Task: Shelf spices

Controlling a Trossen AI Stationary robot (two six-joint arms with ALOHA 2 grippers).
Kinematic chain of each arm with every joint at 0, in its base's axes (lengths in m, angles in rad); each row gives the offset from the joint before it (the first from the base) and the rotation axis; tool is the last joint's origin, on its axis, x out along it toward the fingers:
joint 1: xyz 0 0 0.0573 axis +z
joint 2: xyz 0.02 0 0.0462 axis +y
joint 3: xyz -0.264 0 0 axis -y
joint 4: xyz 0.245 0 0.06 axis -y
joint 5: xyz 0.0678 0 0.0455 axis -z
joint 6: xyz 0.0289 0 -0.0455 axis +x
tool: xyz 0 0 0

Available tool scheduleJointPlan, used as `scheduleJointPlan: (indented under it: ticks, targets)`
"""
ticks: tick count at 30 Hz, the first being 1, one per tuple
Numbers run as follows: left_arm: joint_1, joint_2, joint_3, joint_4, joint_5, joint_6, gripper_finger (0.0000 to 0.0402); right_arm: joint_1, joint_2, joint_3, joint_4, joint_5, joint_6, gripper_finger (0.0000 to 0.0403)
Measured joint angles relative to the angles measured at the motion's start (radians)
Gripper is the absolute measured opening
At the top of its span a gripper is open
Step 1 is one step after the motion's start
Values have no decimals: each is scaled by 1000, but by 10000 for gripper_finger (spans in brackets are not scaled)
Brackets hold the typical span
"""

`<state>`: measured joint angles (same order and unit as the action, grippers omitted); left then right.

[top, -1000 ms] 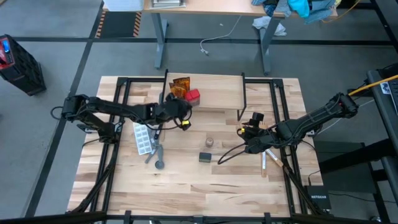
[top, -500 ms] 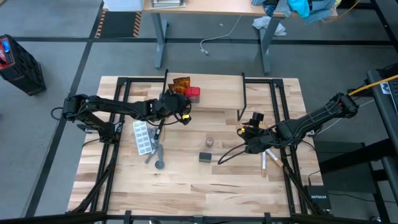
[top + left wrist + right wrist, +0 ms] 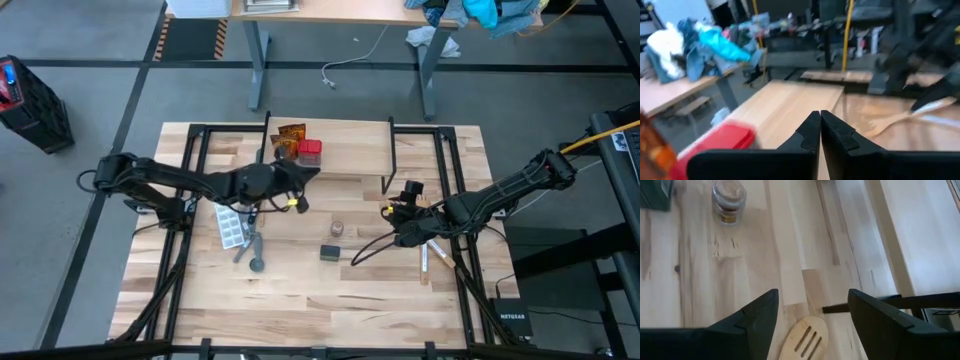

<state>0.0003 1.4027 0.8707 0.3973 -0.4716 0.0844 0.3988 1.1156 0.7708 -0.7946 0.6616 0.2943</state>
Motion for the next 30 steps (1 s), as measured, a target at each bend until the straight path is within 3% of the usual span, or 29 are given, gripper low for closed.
scheduleJointPlan:
  ticks: [9,15,23,30]
  targets:
    - [-155,-164,25,-86,-31,122,3,0,0,0,164,-31,-2,246]
    - [-270,-259,26,-179,-200,133,2,0,0,0,231,-51,-4,246]
    - [-422,-309,26,-356,-314,70,5,0,0,0,233,-76,-4,246]
    - [-581,-312,26,-503,-553,-13,5,0,0,0,350,-97,-5,246]
